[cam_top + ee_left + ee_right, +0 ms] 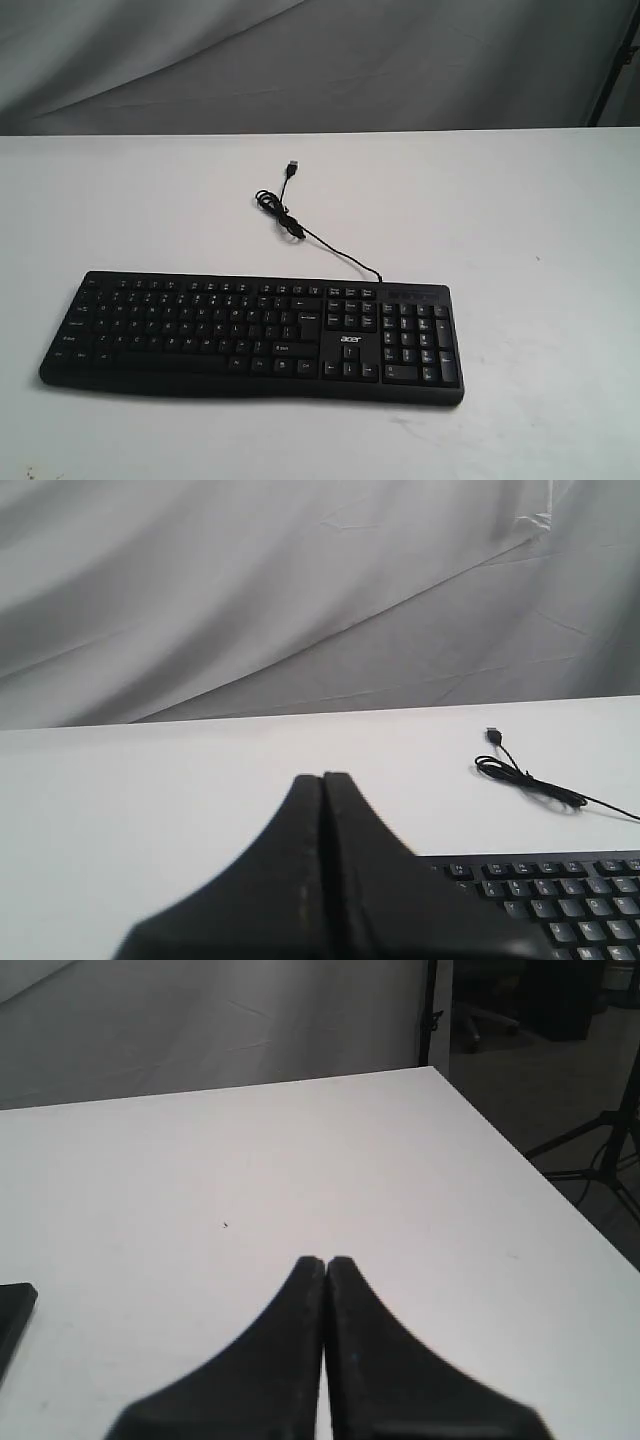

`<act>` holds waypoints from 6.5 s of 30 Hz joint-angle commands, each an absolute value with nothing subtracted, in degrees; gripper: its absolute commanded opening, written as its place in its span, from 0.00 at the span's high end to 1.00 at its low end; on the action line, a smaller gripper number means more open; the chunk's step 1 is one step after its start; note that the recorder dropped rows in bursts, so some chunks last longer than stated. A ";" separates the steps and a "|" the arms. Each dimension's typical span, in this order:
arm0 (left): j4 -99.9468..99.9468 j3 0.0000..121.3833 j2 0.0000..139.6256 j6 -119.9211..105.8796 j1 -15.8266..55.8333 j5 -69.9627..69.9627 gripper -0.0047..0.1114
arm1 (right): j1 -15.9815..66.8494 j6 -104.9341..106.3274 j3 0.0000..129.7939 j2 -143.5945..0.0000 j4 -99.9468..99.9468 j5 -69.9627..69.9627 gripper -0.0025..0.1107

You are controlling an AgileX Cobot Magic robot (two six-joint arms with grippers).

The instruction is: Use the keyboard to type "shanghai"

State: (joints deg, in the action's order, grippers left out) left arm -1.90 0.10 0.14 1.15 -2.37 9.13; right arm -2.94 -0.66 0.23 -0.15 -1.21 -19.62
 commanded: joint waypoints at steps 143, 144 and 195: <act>-1.90 0.00 0.00 1.31 -2.00 8.79 0.96 | 58.88 52.48 116.04 -141.57 -28.95 -35.78 0.98; -1.90 0.00 0.00 1.31 -2.00 8.79 0.96 | 58.88 52.33 116.04 -140.76 -28.13 -36.22 0.98; -1.90 0.00 0.00 1.31 -2.00 8.79 0.96 | 55.35 61.15 87.86 -128.35 -39.58 -23.11 0.98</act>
